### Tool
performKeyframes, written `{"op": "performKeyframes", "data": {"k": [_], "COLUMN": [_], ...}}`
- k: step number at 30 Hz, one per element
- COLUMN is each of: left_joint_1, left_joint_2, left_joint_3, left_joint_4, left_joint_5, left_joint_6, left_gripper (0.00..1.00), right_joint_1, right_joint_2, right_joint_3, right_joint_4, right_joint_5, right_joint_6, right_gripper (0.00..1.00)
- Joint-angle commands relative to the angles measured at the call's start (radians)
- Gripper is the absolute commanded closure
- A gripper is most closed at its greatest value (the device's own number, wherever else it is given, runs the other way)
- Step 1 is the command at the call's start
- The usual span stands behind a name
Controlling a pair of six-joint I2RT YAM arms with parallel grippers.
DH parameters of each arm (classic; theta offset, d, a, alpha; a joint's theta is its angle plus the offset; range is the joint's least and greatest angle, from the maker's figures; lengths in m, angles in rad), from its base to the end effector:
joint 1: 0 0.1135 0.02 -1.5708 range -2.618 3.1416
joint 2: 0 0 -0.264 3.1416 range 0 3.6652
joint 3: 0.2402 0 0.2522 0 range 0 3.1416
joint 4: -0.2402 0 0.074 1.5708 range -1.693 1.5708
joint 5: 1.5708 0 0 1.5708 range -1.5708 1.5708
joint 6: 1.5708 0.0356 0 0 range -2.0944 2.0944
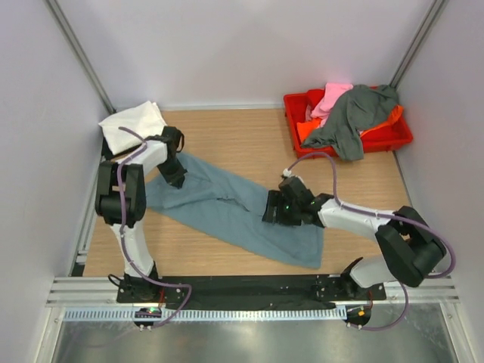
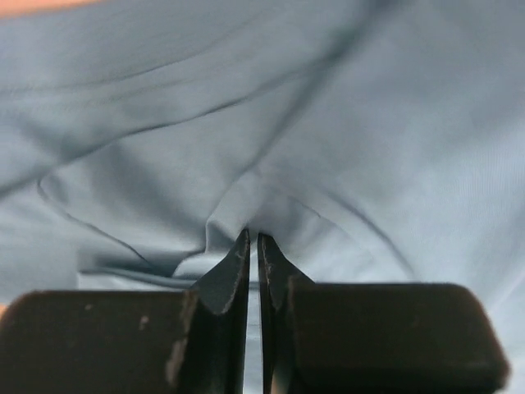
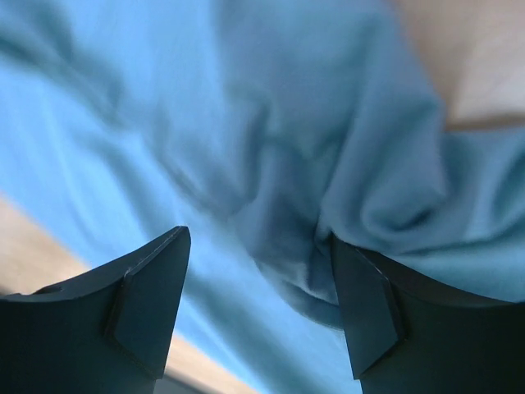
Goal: Fold and stack the t-shirts
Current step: Fold the tshirt
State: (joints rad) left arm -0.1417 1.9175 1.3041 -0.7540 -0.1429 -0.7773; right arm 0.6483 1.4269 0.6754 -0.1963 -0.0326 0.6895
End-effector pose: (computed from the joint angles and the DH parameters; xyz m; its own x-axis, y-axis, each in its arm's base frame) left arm 0.3637 -0.0468 0.1629 -0.7692 -0.5915 -0.2418 -0.6007 0.7984 -0.0423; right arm 0.2114 0.1616 0.1624 -0.8930 0.1212 -0.4333 -0.0655 0.9178 0.3916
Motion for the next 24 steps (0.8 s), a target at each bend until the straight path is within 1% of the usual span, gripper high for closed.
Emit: {"op": "performKeyframes", "data": {"k": [1,2,3,4,5,6,7,8,9,10,11,12,13,14,15,16,17,18,19,21,22,23,24], "left_joint_1": [-0.033,-0.042,-0.056,-0.088,-0.107,-0.125,-0.162,-0.171,-0.176,-0.174,-0.174,-0.174,-0.174,-0.176,-0.176,-0.176,-0.176,-0.176,-0.171,-0.159,-0.142,-0.136,-0.133], "left_joint_2": [0.222,0.332,0.407,0.479,0.640,0.714,0.776,0.828,0.819,0.760,0.685,0.607,0.448,0.393,0.349,0.297,0.273,0.252,0.211,0.157,0.114,0.021,-0.044], "left_joint_3": [0.263,0.381,0.500,0.791,1.110,1.113,1.443,1.540,1.567,1.519,1.288,1.173,1.087,0.995,0.997,1.021,1.050,1.117,1.147,1.188,1.176,1.146,1.049], "left_joint_4": [0.065,-0.002,-0.046,-0.097,-0.205,-0.266,-0.325,-0.400,-0.392,-0.351,-0.205,-0.124,-0.058,0.008,0.005,-0.014,-0.083,-0.120,-0.199,-0.269,-0.315,-0.330,-0.341], "left_joint_5": [-0.066,-0.063,-0.028,0.001,0.073,0.074,0.100,0.106,0.174,0.210,0.241,0.252,0.267,0.276,0.282,0.285,0.275,0.254,0.229,0.177,0.163,0.113,0.085], "left_joint_6": [0.033,0.042,0.058,0.109,0.174,0.174,0.215,0.220,0.219,0.214,0.214,0.216,0.219,0.243,0.256,0.268,0.288,0.296,0.299,0.303,0.303,0.306,0.311], "left_gripper": [0.92,0.92,0.92,0.90,0.89,0.85,0.69,0.59,0.50,0.39,0.33,0.27,0.18,0.15,0.13,0.09,0.09,0.08,0.08,0.08,0.08,0.08,0.08], "right_joint_1": [0.155,0.196,0.287,0.318,0.371,0.392,0.407,0.415,0.416,0.416,0.416,0.416,0.410,0.406,0.396,0.367,0.344,0.323,0.292,0.197,0.165,0.105,0.081], "right_joint_2": [-0.072,-0.080,-0.074,-0.060,-0.018,-0.002,0.010,0.015,0.001,-0.014,-0.028,-0.057,-0.065,-0.069,-0.071,-0.069,-0.065,-0.062,-0.060,-0.057,-0.045,-0.031,-0.005], "right_joint_3": [-0.036,-0.018,-0.001,0.025,0.115,0.171,0.226,0.321,0.354,0.380,0.426,0.449,0.473,0.522,0.541,0.556,0.579,0.584,0.582,0.572,0.569,0.585,0.605], "right_joint_4": [-0.060,-0.036,-0.014,0.009,-0.005,-0.040,-0.075,-0.157,-0.184,-0.202,-0.225,-0.241,-0.265,-0.297,-0.307,-0.310,-0.311,-0.301,-0.284,-0.214,-0.165,-0.151,-0.140], "right_joint_5": [-0.004,-0.003,-0.018,-0.036,-0.058,-0.049,-0.029,-0.004,0.028,0.028,0.063,0.098,0.118,0.140,0.166,0.178,0.180,0.177,0.151,0.105,0.074,0.059,0.050], "right_joint_6": [0.209,0.241,0.269,0.283,0.254,0.254,0.199,0.177,0.159,0.109,0.081,0.055,0.029,-0.023,-0.048,-0.063,-0.088,-0.094,-0.099,-0.110,-0.114,-0.123,-0.157], "right_gripper": [0.25,0.25,0.25,0.24,0.24,0.23,0.21,0.20,0.19,0.16,0.14,0.13,0.12,0.11,0.10,0.09,0.09,0.09,0.09,0.10,0.11,0.11,0.11]}}
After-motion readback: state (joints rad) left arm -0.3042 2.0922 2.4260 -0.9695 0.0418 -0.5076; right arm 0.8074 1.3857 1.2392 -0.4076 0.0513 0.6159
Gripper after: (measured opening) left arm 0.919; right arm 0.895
